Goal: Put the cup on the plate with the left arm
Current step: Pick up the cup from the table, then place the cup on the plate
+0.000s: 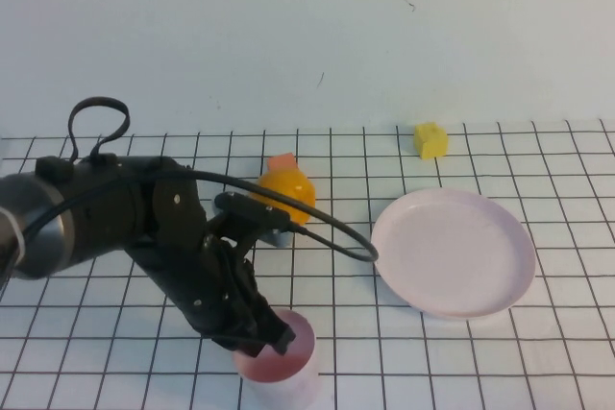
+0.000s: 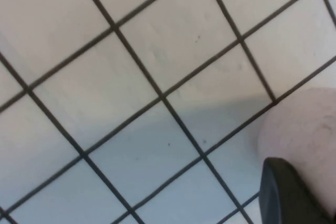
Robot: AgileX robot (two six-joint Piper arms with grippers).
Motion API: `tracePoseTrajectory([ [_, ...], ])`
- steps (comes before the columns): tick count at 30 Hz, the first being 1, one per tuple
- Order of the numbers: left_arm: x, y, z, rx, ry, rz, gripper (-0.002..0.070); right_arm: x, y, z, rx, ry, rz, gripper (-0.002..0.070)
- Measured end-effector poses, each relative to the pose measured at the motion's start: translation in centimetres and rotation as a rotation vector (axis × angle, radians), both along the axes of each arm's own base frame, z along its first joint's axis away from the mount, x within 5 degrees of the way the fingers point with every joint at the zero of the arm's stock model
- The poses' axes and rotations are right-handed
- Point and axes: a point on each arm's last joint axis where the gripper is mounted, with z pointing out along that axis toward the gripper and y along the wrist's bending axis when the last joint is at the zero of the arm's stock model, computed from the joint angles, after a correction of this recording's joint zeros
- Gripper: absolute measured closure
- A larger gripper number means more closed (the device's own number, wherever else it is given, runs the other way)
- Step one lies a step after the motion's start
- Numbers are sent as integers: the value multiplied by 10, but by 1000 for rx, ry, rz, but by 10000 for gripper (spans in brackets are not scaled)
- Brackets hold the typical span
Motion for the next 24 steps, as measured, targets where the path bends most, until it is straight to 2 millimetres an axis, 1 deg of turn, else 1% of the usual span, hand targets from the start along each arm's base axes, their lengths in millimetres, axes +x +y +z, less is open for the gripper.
tracePoseTrajectory([
  [2, 5, -3, 9, -7, -13, -14, 664, 0, 0, 0, 0, 0, 0, 678],
  [5, 19, -11, 28, -25, -46, -32, 666, 0, 0, 0, 0, 0, 0, 678],
  [9, 49, -28, 59, -79, -129, -40, 666, 0, 0, 0, 0, 0, 0, 678],
  [12, 73, -41, 70, -115, -184, -38, 666, 0, 0, 0, 0, 0, 0, 678],
  [14, 88, -49, 70, -127, -203, -43, 666, 0, 0, 0, 0, 0, 0, 678],
  [17, 110, -63, 63, -145, -194, -77, 666, 0, 0, 0, 0, 0, 0, 678],
  [21, 131, -81, 38, -165, -111, -126, 666, 0, 0, 0, 0, 0, 0, 678],
  [24, 139, -91, 28, -180, -90, -164, 666, 0, 0, 0, 0, 0, 0, 678],
])
